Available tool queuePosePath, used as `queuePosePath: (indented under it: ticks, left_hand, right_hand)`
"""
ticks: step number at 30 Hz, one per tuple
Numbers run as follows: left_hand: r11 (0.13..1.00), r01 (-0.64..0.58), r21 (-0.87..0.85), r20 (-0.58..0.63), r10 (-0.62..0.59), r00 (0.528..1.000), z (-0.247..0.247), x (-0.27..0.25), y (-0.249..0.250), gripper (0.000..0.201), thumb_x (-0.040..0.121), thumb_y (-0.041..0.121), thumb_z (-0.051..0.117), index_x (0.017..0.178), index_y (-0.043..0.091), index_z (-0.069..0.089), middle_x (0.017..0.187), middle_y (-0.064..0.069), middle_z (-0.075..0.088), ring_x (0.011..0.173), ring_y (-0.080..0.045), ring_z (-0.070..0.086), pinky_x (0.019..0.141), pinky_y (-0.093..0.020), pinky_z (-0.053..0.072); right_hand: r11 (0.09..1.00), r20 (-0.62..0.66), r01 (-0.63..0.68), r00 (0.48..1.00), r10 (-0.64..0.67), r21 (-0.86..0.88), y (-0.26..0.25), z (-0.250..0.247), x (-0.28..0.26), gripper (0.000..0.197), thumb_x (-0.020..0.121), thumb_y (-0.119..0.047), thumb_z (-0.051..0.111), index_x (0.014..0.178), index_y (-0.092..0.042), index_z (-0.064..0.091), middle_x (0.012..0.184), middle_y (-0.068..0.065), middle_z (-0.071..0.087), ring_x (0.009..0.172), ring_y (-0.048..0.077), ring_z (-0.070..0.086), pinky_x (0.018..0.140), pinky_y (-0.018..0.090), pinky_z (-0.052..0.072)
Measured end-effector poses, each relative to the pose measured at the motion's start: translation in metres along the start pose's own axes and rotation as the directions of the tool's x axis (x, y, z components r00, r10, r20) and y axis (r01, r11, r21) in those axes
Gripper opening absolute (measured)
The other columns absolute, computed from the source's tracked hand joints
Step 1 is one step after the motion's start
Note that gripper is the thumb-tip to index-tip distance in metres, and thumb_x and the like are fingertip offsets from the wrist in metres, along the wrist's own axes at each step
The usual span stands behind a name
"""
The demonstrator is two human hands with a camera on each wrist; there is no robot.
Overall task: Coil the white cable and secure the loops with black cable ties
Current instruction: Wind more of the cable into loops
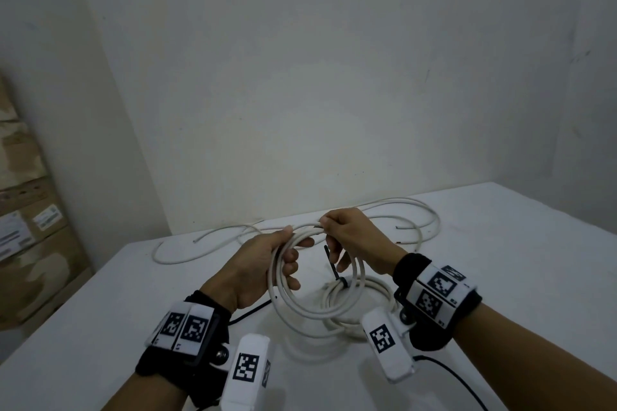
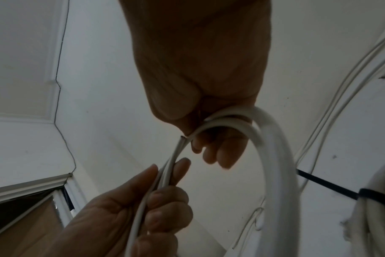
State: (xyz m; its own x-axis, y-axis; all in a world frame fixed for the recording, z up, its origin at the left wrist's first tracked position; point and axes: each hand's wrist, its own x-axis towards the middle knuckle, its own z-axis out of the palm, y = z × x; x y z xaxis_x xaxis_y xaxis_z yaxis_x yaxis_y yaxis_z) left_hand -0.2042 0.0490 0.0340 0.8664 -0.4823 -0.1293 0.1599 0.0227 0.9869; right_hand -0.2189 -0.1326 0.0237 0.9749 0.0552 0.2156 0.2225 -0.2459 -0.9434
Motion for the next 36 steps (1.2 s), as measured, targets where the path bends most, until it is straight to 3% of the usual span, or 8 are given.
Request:
queuePosePath:
  ticks: [6, 12, 17, 21, 25, 30, 33, 36]
  left_hand:
    - [0.999, -0.041, -0.03, -0.072, 0.038, 0.997, -0.001, 0.003, 0.0, 0.038, 0.101, 0.026, 0.041, 0.112, -0.005, 0.061, 0.061, 0.0, 0.042, 0.05, -0.01, 0.04, 0.044, -0.024, 0.037]
    - [0.998, -0.058, -0.012, -0.023, 0.058, 0.998, -0.007, 0.0, 0.0, 0.033, 0.1, 0.02, 0.044, 0.111, -0.006, 0.061, 0.063, -0.002, 0.046, 0.053, -0.012, 0.045, 0.048, -0.028, 0.046]
    - [0.984, -0.178, 0.004, -0.147, 0.177, 0.973, -0.005, 0.004, -0.002, 0.024, 0.097, 0.015, 0.05, 0.099, -0.005, 0.064, 0.058, 0.0, 0.038, 0.046, -0.01, 0.038, 0.042, -0.024, 0.041]
    - [0.943, -0.305, -0.129, -0.275, 0.262, 0.925, -0.004, 0.01, 0.004, 0.021, 0.099, 0.012, 0.046, 0.09, 0.0, 0.061, 0.053, 0.003, 0.032, 0.043, -0.008, 0.032, 0.038, -0.019, 0.031]
    - [0.891, -0.41, -0.198, -0.37, 0.319, 0.873, -0.012, 0.013, 0.011, 0.02, 0.099, 0.014, 0.046, 0.09, 0.004, 0.06, 0.05, 0.005, 0.034, 0.041, -0.007, 0.033, 0.038, -0.019, 0.031]
    - [0.824, -0.506, -0.255, -0.452, 0.362, 0.815, -0.019, 0.017, 0.017, 0.021, 0.1, 0.015, 0.045, 0.09, 0.006, 0.061, 0.05, 0.006, 0.035, 0.042, -0.005, 0.035, 0.039, -0.018, 0.033]
    - [0.812, -0.515, -0.276, -0.457, 0.36, 0.813, -0.017, 0.018, 0.016, 0.022, 0.101, 0.017, 0.044, 0.091, 0.007, 0.061, 0.049, 0.007, 0.035, 0.041, -0.005, 0.036, 0.039, -0.018, 0.034]
    - [0.825, -0.497, -0.268, -0.451, 0.349, 0.822, -0.013, 0.017, 0.011, 0.021, 0.1, 0.016, 0.044, 0.093, 0.005, 0.061, 0.049, 0.006, 0.036, 0.041, -0.005, 0.036, 0.039, -0.018, 0.034]
  right_hand:
    - [0.999, -0.004, 0.028, 1.0, -0.028, 0.014, 0.001, 0.0, -0.001, 0.024, 0.1, -0.015, 0.043, 0.084, -0.006, 0.058, 0.06, 0.005, 0.045, 0.046, 0.015, 0.044, 0.038, 0.025, 0.042]
    - [1.0, 0.043, 0.009, 0.999, -0.009, -0.007, -0.003, -0.002, -0.002, 0.022, 0.1, -0.019, 0.045, 0.091, -0.009, 0.062, 0.059, 0.0, 0.036, 0.048, 0.012, 0.03, 0.04, 0.021, 0.024]
    - [0.997, 0.066, 0.047, 0.997, -0.043, -0.066, -0.009, -0.003, 0.004, 0.018, 0.099, -0.023, 0.048, 0.098, -0.013, 0.063, 0.062, 0.002, 0.051, 0.052, 0.015, 0.049, 0.044, 0.025, 0.042]
    - [0.992, -0.24, 0.051, 0.968, -0.077, -0.112, 0.002, 0.002, 0.006, 0.033, 0.095, -0.04, 0.051, 0.116, -0.015, 0.054, 0.087, 0.002, 0.062, 0.079, 0.015, 0.062, 0.068, 0.026, 0.048]
    - [0.998, -0.505, -0.053, 0.863, 0.028, -0.034, 0.017, 0.001, -0.004, 0.031, 0.094, -0.046, 0.048, 0.083, -0.016, 0.051, 0.072, 0.0, 0.057, 0.065, 0.017, 0.053, 0.056, 0.027, 0.042]
    - [0.968, -0.282, -0.192, 0.931, 0.232, 0.162, 0.027, 0.019, -0.024, 0.045, 0.094, -0.048, 0.049, 0.08, -0.007, 0.059, 0.064, 0.007, 0.062, 0.045, 0.017, 0.052, 0.037, 0.017, 0.034]
    - [0.932, -0.08, -0.223, 0.963, 0.256, 0.287, 0.027, 0.04, -0.028, 0.036, 0.094, -0.044, 0.051, 0.092, -0.009, 0.06, 0.08, 0.01, 0.068, 0.059, 0.019, 0.064, 0.044, 0.025, 0.048]
    - [0.841, -0.023, -0.182, 0.974, 0.225, 0.51, 0.02, 0.05, -0.026, 0.03, 0.098, -0.03, 0.051, 0.098, -0.003, 0.062, 0.087, 0.013, 0.069, 0.074, 0.023, 0.069, 0.06, 0.032, 0.055]
